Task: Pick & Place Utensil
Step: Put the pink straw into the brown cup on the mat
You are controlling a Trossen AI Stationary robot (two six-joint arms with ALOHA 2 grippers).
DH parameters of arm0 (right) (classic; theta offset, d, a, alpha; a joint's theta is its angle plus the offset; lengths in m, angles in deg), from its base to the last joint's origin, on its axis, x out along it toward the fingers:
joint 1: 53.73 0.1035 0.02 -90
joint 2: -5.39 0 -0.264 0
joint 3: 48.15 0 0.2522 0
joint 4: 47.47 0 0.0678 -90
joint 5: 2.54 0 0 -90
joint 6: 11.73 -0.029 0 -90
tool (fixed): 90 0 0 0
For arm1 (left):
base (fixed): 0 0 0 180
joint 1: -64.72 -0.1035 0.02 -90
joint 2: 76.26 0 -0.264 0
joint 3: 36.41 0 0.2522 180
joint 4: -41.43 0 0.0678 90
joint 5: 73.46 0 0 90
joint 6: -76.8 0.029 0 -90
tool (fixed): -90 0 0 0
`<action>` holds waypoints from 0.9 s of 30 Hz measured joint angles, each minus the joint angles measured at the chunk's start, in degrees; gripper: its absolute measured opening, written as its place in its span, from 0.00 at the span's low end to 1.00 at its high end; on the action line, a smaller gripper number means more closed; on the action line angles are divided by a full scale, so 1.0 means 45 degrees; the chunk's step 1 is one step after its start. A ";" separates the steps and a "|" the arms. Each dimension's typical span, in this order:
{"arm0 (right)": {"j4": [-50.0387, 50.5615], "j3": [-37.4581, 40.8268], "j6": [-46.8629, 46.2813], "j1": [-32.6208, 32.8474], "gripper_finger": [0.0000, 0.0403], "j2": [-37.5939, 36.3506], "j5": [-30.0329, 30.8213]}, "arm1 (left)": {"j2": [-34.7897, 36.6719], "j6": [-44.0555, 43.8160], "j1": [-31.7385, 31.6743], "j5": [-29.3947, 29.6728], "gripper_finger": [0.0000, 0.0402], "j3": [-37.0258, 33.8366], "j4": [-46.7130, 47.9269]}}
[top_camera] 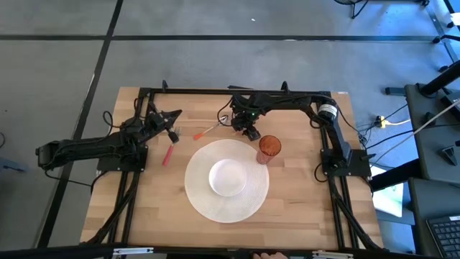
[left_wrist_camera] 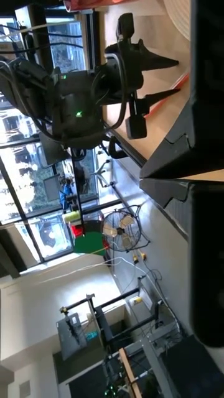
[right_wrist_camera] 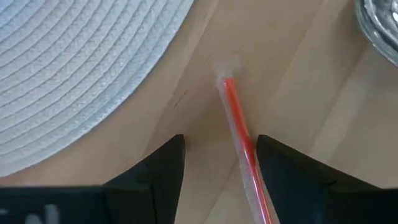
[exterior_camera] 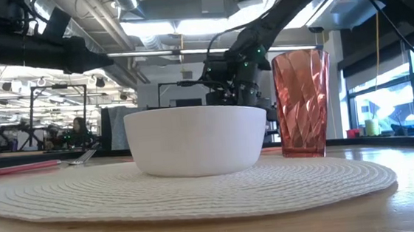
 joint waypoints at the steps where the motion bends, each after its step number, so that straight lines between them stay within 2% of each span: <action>1: 0.0027 -0.0018 -0.0009 0.0000 0.48 0.0119 0.0021 | 0.0000 0.0000 -0.0005 0.0005 0.01 0.0000 0.0004; 8: 0.0239 -0.0213 -0.0085 0.0055 0.34 0.0487 0.0503 | 0.0000 0.0000 -0.0005 -0.0015 0.01 0.0000 0.0004; 17: 0.0315 -0.0399 0.0110 0.0015 0.02 0.0529 0.0591 | 0.0000 -0.0297 -0.0002 -0.0034 0.01 0.0000 0.0009; 21: 0.0812 -0.0877 0.0003 0.0053 0.03 0.0562 0.1154 | 0.0000 -0.0301 -0.0005 -0.0034 0.01 0.0000 0.0009; 27: 0.2829 -0.3458 -0.0661 0.0104 0.01 0.0713 0.2053 | 0.0000 -0.0653 0.0000 -0.0034 0.01 0.0000 0.0009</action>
